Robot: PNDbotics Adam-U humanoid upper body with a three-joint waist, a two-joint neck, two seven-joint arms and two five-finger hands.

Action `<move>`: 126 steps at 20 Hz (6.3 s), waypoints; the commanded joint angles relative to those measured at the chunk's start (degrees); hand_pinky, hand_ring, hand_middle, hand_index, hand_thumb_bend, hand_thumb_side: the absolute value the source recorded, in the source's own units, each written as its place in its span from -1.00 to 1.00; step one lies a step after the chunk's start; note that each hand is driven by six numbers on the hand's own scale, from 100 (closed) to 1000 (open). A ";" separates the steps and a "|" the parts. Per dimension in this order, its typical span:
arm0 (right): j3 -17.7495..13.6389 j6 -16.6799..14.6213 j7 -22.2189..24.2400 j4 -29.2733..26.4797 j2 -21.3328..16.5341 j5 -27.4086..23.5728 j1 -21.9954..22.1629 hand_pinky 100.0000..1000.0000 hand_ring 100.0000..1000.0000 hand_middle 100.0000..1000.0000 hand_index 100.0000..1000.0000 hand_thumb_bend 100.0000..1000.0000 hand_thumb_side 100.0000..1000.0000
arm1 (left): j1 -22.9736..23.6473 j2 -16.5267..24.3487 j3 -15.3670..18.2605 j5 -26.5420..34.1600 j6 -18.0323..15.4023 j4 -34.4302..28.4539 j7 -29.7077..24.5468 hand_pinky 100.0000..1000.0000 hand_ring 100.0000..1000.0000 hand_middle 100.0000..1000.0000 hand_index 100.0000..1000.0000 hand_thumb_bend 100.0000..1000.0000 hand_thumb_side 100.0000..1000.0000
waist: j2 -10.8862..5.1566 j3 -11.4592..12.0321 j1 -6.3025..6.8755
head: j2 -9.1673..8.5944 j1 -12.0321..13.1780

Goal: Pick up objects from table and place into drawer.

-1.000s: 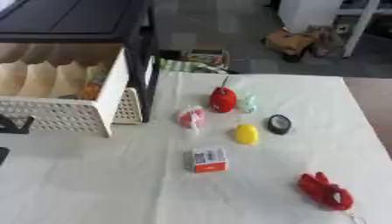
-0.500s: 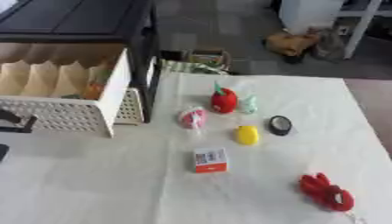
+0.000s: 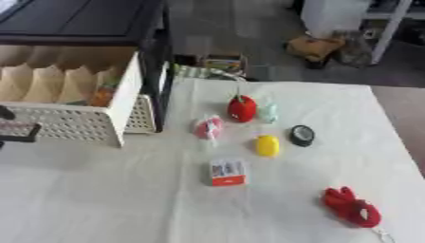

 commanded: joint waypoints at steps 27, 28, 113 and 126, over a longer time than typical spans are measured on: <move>0.07 3.91 1.04 -0.94 -12.89 16.23 0.91 0.53 0.13 0.02 0.51 -0.46 0.81 | -5.51 -19.73 5.59 26.99 -16.28 -0.45 41.89 -1.00 -1.00 -1.00 0.70 -1.00 0.06 | -2.14 -0.64 -0.67 | 1.53 -4.45; 0.24 4.24 1.73 -0.94 -13.56 17.17 1.11 0.54 0.14 0.03 0.51 -0.44 0.83 | -5.30 -21.02 5.31 27.15 -16.95 -0.45 42.04 -1.00 -1.00 -1.00 0.72 -1.00 0.13 | -2.20 -0.68 -0.72 | 1.57 -4.52; 28.31 17.57 48.64 13.98 -30.12 33.67 -5.35 0.44 0.38 0.27 0.59 -0.03 -0.13 | 3.12 -50.77 1.28 25.38 -19.37 -0.45 37.15 -0.73 -0.71 -0.28 0.55 -1.00 0.27 | -3.57 -0.71 -0.16 | 5.00 -6.54; 28.42 18.53 45.96 19.92 -28.04 35.95 -6.54 0.43 0.39 0.29 0.60 -0.13 -0.09 | 3.35 -51.67 1.04 25.05 -19.21 -0.45 36.13 -0.72 -0.71 -0.27 0.54 -1.00 0.27 | -2.91 0.03 -0.11 | 4.52 -7.07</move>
